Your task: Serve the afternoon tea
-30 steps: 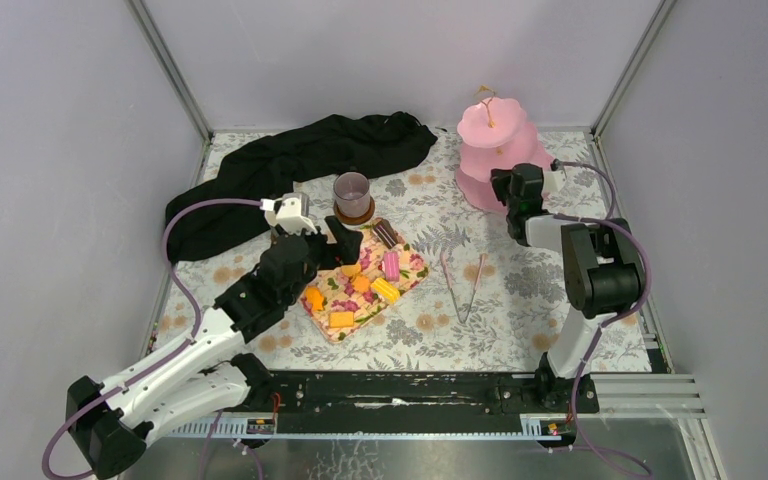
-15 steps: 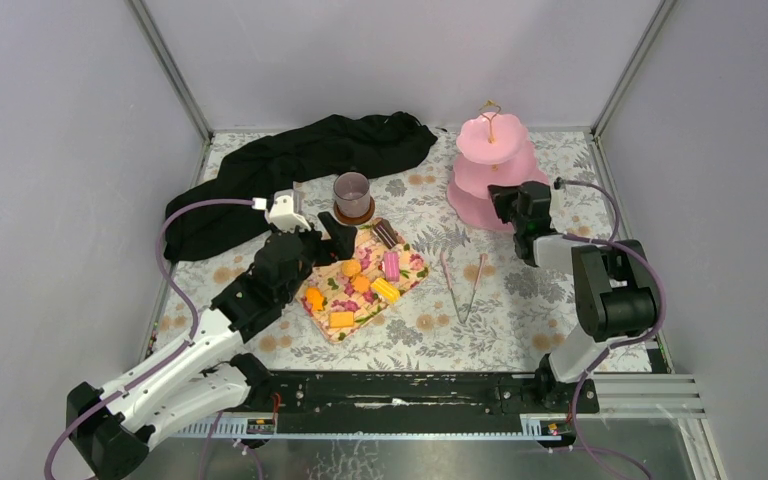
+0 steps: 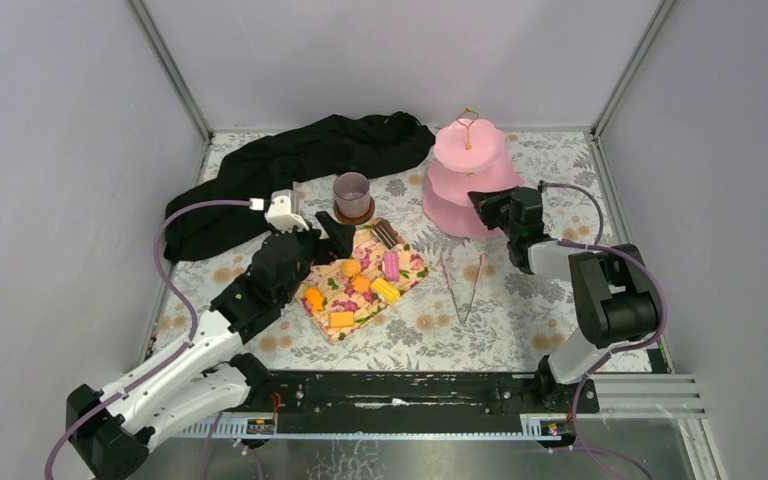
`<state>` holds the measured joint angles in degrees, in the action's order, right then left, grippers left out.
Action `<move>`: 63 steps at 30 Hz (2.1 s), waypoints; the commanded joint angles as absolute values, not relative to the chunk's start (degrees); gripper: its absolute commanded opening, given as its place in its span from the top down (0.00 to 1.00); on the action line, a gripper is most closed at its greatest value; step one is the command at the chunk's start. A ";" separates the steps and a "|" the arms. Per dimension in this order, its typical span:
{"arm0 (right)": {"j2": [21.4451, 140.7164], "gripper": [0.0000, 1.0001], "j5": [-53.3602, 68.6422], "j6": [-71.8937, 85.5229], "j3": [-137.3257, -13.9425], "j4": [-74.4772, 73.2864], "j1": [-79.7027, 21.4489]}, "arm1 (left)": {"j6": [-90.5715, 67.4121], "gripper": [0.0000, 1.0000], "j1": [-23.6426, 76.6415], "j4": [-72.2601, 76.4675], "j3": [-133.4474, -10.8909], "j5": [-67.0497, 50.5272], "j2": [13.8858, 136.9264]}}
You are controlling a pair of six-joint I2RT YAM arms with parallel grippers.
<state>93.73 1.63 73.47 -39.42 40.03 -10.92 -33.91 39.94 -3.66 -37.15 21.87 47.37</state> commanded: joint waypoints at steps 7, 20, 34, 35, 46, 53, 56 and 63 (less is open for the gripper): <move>91.75 1.00 4.68 79.07 -36.46 52.76 -14.90 | -31.78 0.11 39.42 -0.19 -36.56 23.30 46.16; 92.17 0.99 3.62 81.29 -31.69 56.62 -15.56 | -31.38 0.11 39.46 -0.87 -36.66 23.80 46.00; 93.44 0.68 5.28 75.38 -33.84 52.07 -15.58 | -31.55 0.11 39.47 -0.67 -36.42 24.17 45.50; 93.43 0.65 5.32 75.07 -33.86 51.96 -15.57 | -31.55 0.11 39.49 -0.67 -36.48 24.21 45.57; 90.51 0.47 5.66 70.55 -35.73 47.05 -15.56 | -31.46 0.11 39.44 -0.46 -36.47 24.35 45.29; 83.86 0.39 4.21 63.18 -36.94 37.76 -15.58 | -31.55 0.11 39.52 -0.40 -36.22 24.29 44.65; 81.28 0.35 4.08 59.43 -38.07 32.09 -15.68 | -31.55 0.11 39.46 -0.29 -36.16 24.02 45.04; 75.47 0.21 0.92 49.55 -40.94 16.77 -17.54 | -31.38 0.09 39.46 -0.31 -36.17 23.99 45.92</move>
<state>79.66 3.73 57.91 -37.43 26.33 -15.86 -32.40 39.70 -3.46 -36.80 23.20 45.63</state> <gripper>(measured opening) 0.776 0.905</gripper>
